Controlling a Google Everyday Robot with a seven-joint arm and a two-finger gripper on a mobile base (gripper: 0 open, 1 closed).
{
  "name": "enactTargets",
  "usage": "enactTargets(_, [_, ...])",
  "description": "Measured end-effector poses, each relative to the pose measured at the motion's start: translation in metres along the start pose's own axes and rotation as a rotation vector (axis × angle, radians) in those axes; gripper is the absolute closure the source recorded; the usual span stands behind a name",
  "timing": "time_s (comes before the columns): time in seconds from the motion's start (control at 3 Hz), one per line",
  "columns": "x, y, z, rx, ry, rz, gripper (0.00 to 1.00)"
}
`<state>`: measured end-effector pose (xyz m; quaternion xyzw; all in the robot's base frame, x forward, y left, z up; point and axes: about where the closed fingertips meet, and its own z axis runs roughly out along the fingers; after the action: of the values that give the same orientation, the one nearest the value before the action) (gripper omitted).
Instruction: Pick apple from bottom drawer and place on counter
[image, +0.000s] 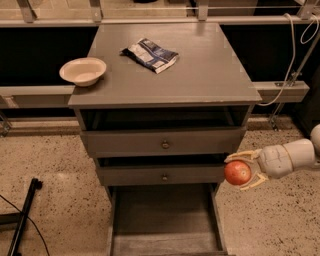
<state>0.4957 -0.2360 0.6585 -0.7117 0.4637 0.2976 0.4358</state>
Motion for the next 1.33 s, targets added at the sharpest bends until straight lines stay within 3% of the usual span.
enactTargets(0.33, [0.000, 0.000, 0.000, 0.000, 0.000, 0.000, 1.00])
enactTargets(0.67, [-0.030, -0.014, 0.004, -0.025, 0.032, -0.015, 1.00])
enactTargets(1.33, [-0.142, -0.066, 0.037, -0.118, 0.203, -0.092, 1.00])
